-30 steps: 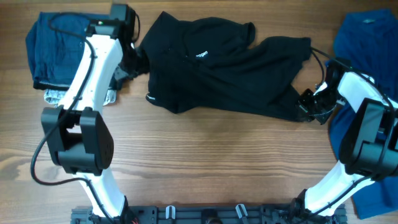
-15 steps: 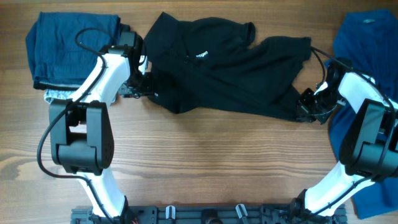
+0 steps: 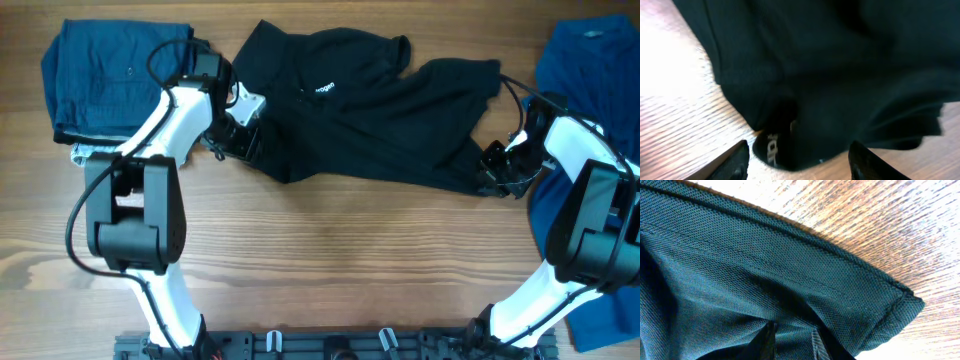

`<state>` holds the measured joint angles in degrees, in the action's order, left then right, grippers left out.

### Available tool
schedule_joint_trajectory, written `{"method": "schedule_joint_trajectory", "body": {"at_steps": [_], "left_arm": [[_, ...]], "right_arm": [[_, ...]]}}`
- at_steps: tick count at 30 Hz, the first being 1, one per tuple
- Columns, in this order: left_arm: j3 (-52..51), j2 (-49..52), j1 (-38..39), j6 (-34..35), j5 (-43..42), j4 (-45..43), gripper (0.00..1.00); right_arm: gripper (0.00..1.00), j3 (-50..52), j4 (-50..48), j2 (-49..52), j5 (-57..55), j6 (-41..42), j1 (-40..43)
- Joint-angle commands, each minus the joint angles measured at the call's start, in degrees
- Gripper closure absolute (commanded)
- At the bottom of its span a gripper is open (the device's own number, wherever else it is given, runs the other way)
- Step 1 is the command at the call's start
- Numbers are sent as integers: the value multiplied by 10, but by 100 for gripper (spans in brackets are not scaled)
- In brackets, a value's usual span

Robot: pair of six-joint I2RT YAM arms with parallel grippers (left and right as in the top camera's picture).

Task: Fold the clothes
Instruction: 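Lower the polo onto the table and release with both grippers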

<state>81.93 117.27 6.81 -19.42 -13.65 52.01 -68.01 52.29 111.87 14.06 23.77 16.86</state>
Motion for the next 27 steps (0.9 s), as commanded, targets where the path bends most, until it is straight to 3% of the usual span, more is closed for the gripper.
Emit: {"method": "schedule_joint_trajectory", "body": {"at_steps": [1, 3, 4, 9, 13, 17, 24, 27], "left_arm": [[-14, 25, 1, -14, -13, -4, 37], [-14, 26, 1, -13, -13, -3, 37], [-14, 26, 1, -4, -13, -3, 41], [-14, 26, 0, 122, -13, 58, 96], [-14, 25, 1, 255, 20, 126, 96], [-14, 25, 0, 369, 126, 205, 96], [-30, 25, 1, 394, 138, 217, 96], [-112, 25, 0, 437, 137, 155, 94]], "right_arm": [[74, 38, -21, 59, -128, -5, 14], [78, 38, -21, 59, -128, -5, 14], [92, 38, -20, 59, -128, -5, 14], [96, 38, -13, 59, -126, -2, 14], [96, 38, -6, 59, -126, -2, 14], [95, 38, 13, 59, -128, -2, 14], [94, 14, 49, 59, -142, 8, 15], [89, 14, 86, 59, -171, 34, 15]]}}
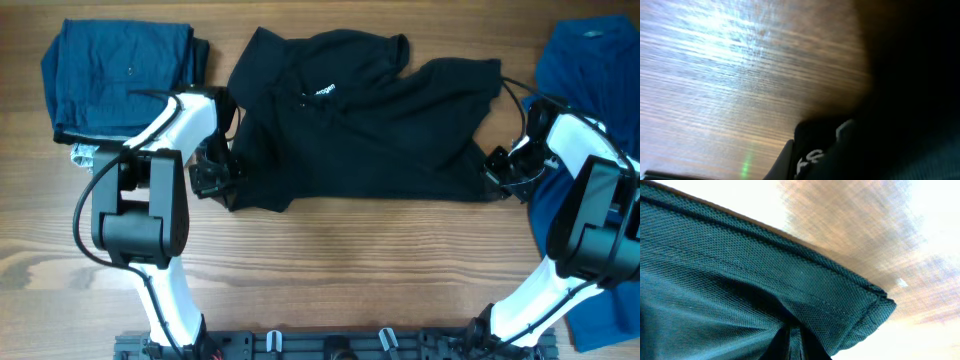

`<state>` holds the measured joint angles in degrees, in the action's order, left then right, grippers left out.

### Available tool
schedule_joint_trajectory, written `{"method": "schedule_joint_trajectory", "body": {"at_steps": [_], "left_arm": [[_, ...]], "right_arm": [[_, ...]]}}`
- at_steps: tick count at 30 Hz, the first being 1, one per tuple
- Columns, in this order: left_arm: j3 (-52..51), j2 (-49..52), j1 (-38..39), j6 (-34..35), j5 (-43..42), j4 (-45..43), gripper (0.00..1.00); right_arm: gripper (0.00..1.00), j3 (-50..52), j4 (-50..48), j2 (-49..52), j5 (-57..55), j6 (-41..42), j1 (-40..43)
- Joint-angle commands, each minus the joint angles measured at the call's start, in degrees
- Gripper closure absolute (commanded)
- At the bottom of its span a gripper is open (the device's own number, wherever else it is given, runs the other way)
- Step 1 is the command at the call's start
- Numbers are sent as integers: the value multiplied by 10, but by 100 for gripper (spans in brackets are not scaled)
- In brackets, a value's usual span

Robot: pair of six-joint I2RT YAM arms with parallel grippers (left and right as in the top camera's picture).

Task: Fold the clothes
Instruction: 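Lower the polo onto the table and release with both grippers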

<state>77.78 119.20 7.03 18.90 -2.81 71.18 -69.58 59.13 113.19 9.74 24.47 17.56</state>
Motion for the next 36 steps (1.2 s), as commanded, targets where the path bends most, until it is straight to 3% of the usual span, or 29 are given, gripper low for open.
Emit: {"method": "schedule_joint_trajectory", "body": {"at_steps": [1, 7, 12, 18, 24, 36], "left_arm": [[-93, 6, -2, 59, 27, -51, 96], [-145, 3, -2, 75, 1, -49, 96], [-145, -18, -5, 75, -3, -33, 96], [-145, -100, -29, 75, -1, 5, 96], [-148, -181, -51, 75, 9, 32, 96], [-249, -181, -51, 91, -34, -63, 93]], "right_arm": [[88, 30, 23, 45, -128, 27, 9], [87, 66, 36, 45, -142, 64, 18], [86, 114, 10, 45, -162, 85, 88], [90, 134, 0, 45, -161, 92, 185], [94, 133, 1, 39, -165, 91, 207], [94, 133, 37, -123, -166, 107, 207]]}}
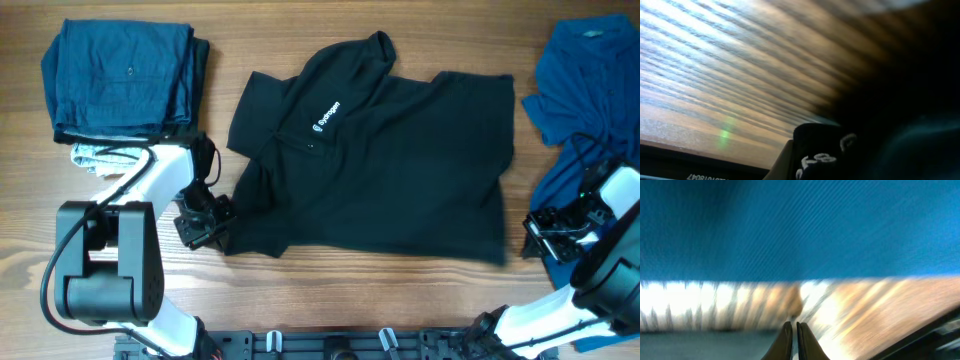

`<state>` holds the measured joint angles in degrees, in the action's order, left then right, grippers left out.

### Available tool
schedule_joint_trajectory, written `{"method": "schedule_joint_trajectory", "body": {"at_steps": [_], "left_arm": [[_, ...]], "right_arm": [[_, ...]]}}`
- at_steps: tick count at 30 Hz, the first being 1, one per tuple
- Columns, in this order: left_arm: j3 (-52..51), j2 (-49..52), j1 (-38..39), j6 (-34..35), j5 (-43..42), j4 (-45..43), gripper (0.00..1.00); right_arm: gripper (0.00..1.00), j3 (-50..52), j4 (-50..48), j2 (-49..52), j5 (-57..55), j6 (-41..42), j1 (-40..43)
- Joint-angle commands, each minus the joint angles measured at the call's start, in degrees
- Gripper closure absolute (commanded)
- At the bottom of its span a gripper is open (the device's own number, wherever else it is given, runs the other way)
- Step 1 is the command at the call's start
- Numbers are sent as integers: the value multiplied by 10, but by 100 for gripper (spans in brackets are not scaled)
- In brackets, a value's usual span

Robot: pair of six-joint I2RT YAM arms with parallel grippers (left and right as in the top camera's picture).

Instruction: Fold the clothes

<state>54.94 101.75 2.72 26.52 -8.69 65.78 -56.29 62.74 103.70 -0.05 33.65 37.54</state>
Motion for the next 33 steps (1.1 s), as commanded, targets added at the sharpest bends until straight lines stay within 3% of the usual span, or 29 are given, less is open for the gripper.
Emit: {"method": "schedule_joint_trajectory", "body": {"at_steps": [1, 3, 7, 9, 12, 13, 15, 24, 28, 33], "left_arm": [[-27, -7, -8, 14, 25, -12, 90], [-33, -7, -8, 14, 25, -8, 78], [-9, -11, -6, 7, -4, 23, 81], [25, -21, 0, 7, -7, 42, 81], [60, -39, 18, -28, -31, 36, 70], [63, -42, 24, -37, -40, 22, 56], [63, -42, 30, -37, -40, 2, 47], [63, -42, 35, -36, -39, -24, 45], [63, -42, 35, -36, -39, -26, 45], [54, -42, 36, -40, -30, -33, 48]], "right_arm": [[94, 0, 0, -31, -66, 14, 7], [95, -1, -4, -34, -60, 8, 7], [94, -56, 2, -47, 51, -84, 5], [86, -80, 12, -64, 104, -135, -7], [80, -79, 45, -76, 104, -137, -14], [79, -69, 56, -76, 104, -141, -14], [79, -45, 65, -76, 104, -141, -14], [76, 50, 10, -76, 124, -110, -14], [66, 50, 30, -76, 128, -94, -14], [61, 50, 66, -76, 154, -95, -14]]}}
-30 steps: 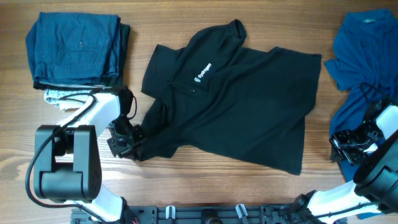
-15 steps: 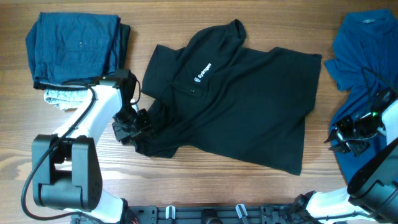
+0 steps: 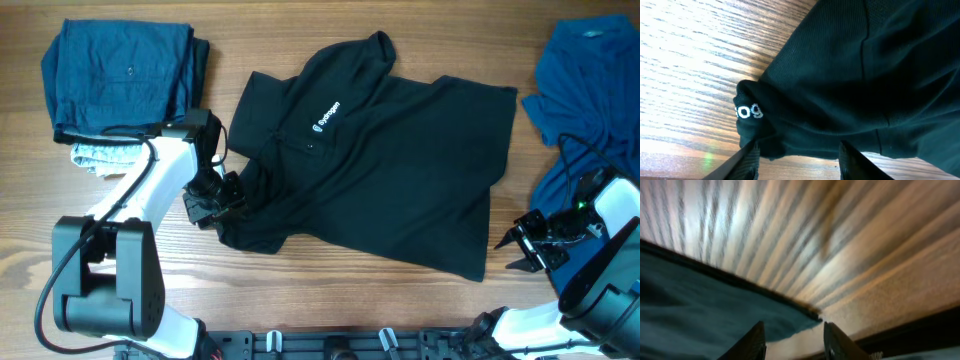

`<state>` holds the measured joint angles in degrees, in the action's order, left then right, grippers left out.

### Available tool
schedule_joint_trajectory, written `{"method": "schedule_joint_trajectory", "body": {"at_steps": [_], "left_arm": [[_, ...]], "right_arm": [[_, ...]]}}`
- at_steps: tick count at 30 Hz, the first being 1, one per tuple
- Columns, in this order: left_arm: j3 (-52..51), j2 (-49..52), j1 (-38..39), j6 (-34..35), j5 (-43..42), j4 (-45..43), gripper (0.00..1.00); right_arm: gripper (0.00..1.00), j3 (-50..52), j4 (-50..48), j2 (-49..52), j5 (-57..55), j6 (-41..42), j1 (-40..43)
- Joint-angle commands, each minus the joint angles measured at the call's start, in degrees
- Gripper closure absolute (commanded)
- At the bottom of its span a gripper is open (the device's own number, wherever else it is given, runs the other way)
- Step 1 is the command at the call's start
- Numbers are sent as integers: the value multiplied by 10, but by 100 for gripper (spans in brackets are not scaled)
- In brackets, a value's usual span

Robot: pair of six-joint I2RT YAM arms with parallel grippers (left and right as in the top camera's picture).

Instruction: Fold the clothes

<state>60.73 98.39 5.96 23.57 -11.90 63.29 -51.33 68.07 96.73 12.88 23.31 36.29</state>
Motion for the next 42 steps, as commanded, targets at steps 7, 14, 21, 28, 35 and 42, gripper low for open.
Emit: {"method": "schedule_joint_trajectory", "body": {"at_steps": [7, 14, 21, 28, 35, 42], "left_arm": [[-8, -8, 3, -37, 15, -6, 38], [-8, -8, 3, -37, 15, -3, 34], [-8, -8, 3, -36, 14, -5, 34], [-8, -8, 3, -37, 14, -6, 34], [-8, -8, 3, -36, 14, -6, 34], [-8, -8, 3, -36, 15, -5, 46]], "right_arm": [[56, 1, 14, -6, 24, 32, -85], [12, 1, 46, -6, 26, 73, -127], [13, 61, 7, -6, -27, 151, -131], [19, 80, -48, -6, -45, 165, -131], [75, 124, -110, -6, 7, 156, -131], [96, 127, -116, -6, -12, 122, -131]]}}
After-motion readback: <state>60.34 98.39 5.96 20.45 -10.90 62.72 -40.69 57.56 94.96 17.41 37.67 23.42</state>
